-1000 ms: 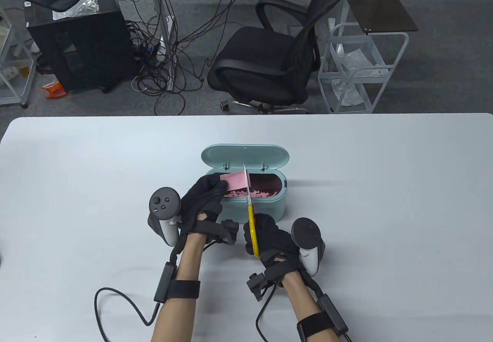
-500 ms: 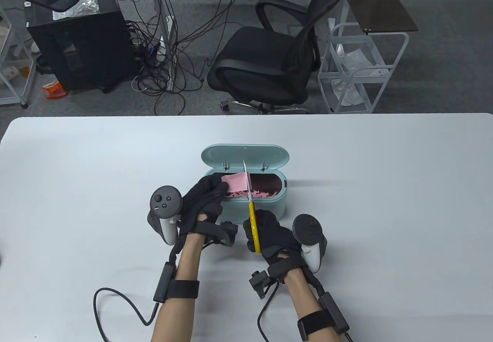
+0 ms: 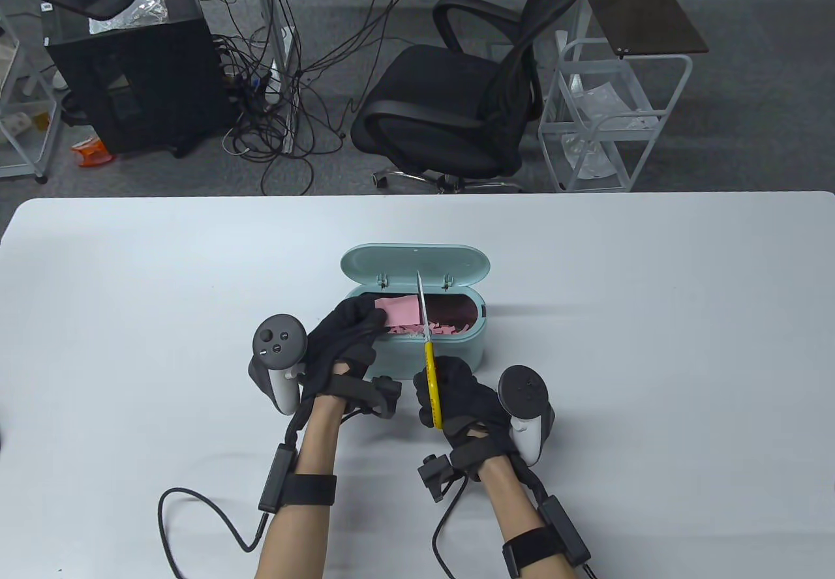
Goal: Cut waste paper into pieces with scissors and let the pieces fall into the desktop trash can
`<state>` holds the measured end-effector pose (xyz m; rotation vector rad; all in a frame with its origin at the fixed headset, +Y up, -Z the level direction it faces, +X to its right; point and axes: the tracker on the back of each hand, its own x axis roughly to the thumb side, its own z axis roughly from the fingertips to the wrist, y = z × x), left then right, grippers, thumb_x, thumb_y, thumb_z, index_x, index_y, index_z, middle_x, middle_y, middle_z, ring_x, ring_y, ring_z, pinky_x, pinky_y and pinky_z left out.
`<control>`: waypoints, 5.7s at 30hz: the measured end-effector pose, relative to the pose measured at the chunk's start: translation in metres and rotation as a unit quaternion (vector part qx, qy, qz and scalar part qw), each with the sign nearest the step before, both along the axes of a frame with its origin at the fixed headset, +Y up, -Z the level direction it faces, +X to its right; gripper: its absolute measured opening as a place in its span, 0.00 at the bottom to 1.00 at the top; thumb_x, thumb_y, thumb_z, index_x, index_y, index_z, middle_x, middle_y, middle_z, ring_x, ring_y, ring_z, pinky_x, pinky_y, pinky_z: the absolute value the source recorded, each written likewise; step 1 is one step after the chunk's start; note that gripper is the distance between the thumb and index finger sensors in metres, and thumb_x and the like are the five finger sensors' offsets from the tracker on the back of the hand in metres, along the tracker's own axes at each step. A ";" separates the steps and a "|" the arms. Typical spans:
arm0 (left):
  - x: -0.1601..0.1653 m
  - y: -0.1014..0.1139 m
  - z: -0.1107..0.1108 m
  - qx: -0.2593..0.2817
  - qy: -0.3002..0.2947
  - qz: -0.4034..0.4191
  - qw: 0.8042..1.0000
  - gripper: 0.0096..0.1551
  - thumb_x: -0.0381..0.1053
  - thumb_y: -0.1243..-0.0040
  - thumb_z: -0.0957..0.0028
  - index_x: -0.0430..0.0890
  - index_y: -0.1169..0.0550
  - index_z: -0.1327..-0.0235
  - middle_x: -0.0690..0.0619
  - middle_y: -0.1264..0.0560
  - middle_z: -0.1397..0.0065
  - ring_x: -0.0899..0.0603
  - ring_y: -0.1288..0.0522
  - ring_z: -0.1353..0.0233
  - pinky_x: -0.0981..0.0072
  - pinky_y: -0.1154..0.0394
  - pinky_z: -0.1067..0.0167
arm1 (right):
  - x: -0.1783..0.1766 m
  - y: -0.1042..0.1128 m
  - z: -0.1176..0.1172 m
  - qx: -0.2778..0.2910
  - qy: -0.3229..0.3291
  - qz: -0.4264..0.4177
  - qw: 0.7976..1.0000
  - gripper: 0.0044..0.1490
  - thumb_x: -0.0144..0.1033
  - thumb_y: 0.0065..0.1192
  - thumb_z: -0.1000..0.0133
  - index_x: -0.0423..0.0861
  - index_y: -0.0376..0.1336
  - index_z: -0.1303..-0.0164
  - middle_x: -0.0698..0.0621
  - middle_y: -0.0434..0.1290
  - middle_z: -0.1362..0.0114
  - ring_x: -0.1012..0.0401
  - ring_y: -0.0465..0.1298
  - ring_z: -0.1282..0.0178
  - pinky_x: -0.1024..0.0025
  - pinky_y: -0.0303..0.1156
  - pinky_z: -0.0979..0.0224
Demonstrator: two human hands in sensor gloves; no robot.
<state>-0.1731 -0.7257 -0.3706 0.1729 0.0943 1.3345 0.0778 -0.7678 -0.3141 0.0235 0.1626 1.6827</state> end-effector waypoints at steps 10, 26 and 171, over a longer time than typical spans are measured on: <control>-0.003 -0.002 0.001 -0.007 0.002 0.046 0.999 0.21 0.53 0.29 0.56 0.50 0.15 0.51 0.58 0.12 0.50 0.46 0.14 0.42 0.27 0.47 0.28 | -0.004 -0.010 0.008 -0.037 0.119 0.077 0.989 0.68 0.78 0.55 0.57 0.42 0.39 0.24 0.49 0.67 0.34 0.50 0.76 0.44 0.32 0.57 0.25; -0.001 0.000 0.002 -0.007 0.005 0.023 1.000 0.21 0.53 0.29 0.56 0.50 0.15 0.50 0.57 0.12 0.50 0.45 0.15 0.42 0.27 0.47 0.28 | -0.011 -0.009 0.002 -0.007 0.072 0.057 0.996 0.58 0.72 0.55 0.54 0.42 0.46 0.26 0.52 0.73 0.41 0.52 0.80 0.52 0.38 0.65 0.28; -0.001 -0.001 0.002 -0.019 0.000 0.012 1.000 0.20 0.57 0.29 0.57 0.53 0.12 0.53 0.60 0.10 0.49 0.47 0.15 0.39 0.28 0.46 0.28 | -0.008 -0.004 -0.004 0.023 0.032 0.015 0.999 0.51 0.63 0.60 0.52 0.38 0.52 0.33 0.56 0.77 0.51 0.60 0.81 0.67 0.38 0.62 0.27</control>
